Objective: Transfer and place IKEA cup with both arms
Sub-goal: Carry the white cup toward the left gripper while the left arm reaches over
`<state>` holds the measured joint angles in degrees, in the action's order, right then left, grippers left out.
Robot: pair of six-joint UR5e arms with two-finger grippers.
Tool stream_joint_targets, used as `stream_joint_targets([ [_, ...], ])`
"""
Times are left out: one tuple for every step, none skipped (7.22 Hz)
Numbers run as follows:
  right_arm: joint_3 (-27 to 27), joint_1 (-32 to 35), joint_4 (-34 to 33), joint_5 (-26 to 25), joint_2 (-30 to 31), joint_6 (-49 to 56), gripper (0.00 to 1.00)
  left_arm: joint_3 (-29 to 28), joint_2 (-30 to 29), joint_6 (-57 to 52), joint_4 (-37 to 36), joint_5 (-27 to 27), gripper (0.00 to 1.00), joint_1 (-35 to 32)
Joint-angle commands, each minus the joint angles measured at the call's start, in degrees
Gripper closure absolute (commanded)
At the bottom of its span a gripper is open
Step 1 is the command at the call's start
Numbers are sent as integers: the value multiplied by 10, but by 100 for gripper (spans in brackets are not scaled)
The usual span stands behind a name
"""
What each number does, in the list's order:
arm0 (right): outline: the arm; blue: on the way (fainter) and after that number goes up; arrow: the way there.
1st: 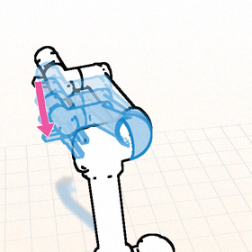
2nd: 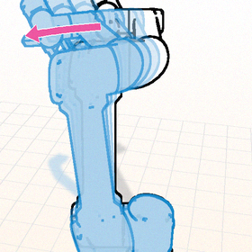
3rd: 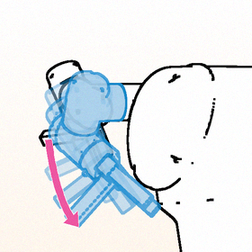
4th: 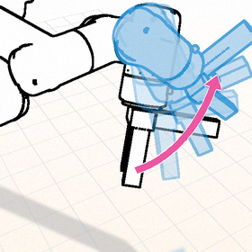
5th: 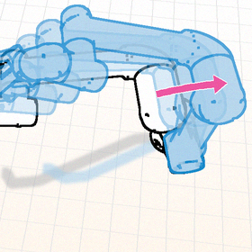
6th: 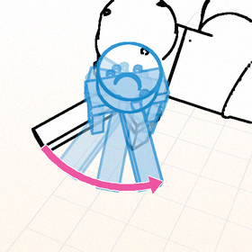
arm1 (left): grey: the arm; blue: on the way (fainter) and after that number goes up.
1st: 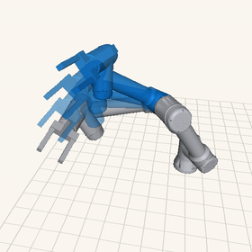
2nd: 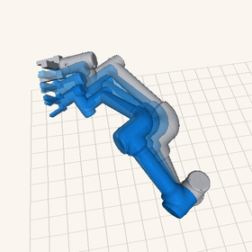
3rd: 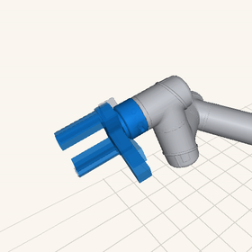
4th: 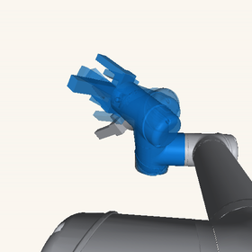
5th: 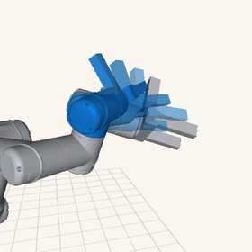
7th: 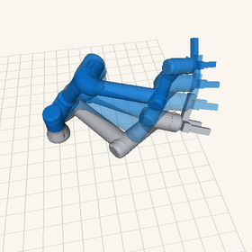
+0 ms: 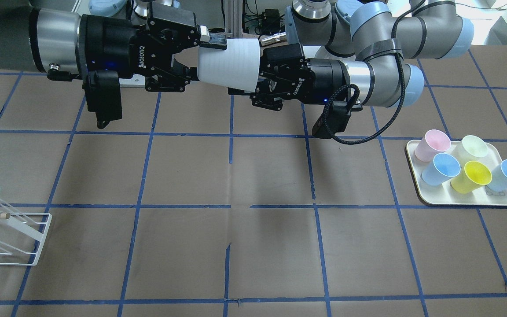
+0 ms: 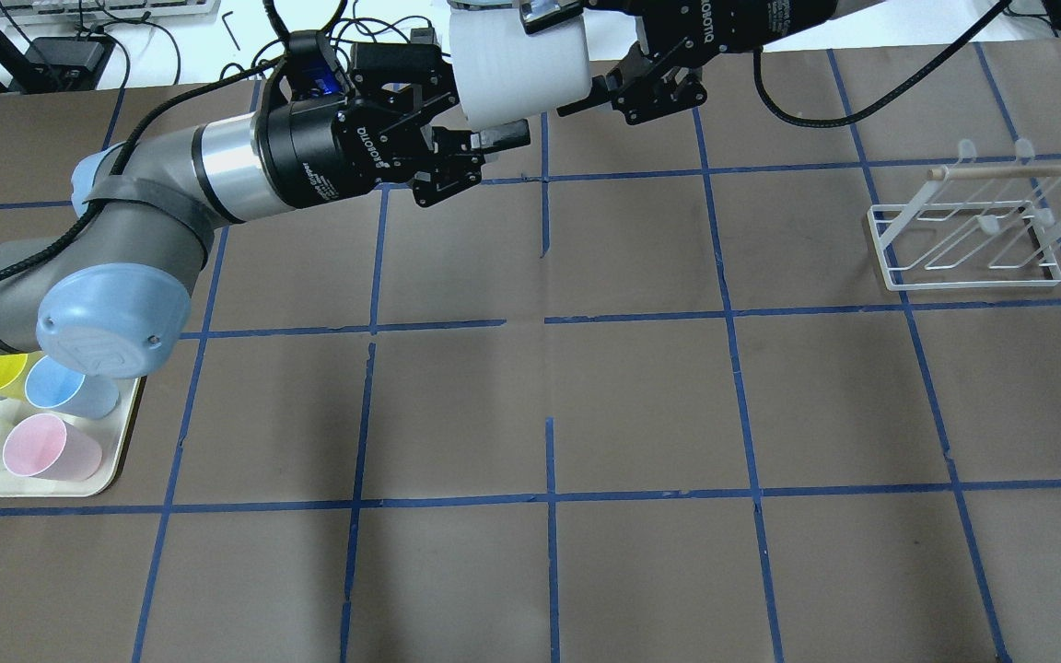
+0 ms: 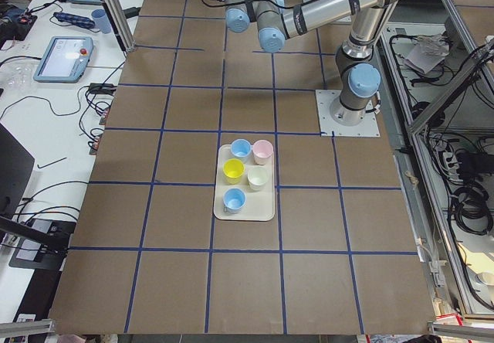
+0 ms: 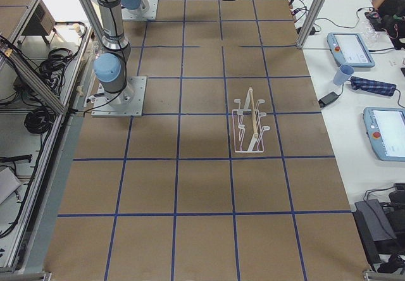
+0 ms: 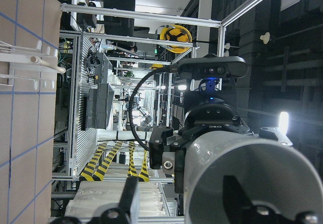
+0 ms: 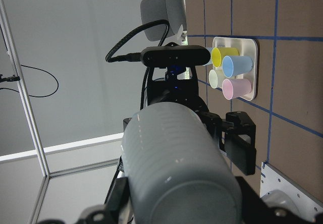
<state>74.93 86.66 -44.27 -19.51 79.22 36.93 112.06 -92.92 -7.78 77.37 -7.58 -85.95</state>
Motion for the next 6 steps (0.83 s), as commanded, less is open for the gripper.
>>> stream_joint_targets([
  [0, 0, -1, 0, 0, 0, 61, -1, 5, -1, -2, 5, 75, 0],
  [0, 0, -1, 0, 0, -1, 59, -2, 6, -1, -6, 5, 96, 0],
  [0, 0, 1, -1, 0, -1, 38, -2, 5, -2, -11, 5, 100, 0],
  [0, 0, 1, -2, 0, -1, 0, -2, 5, -2, -18, 7, 100, 0],
  [-2, 0, 1, -5, 0, -2, 0, -2, 6, -2, -19, 7, 100, 0],
  [-8, 0, -1, -4, -2, -4, 0, -3, 6, -2, -19, 7, 100, 1],
])
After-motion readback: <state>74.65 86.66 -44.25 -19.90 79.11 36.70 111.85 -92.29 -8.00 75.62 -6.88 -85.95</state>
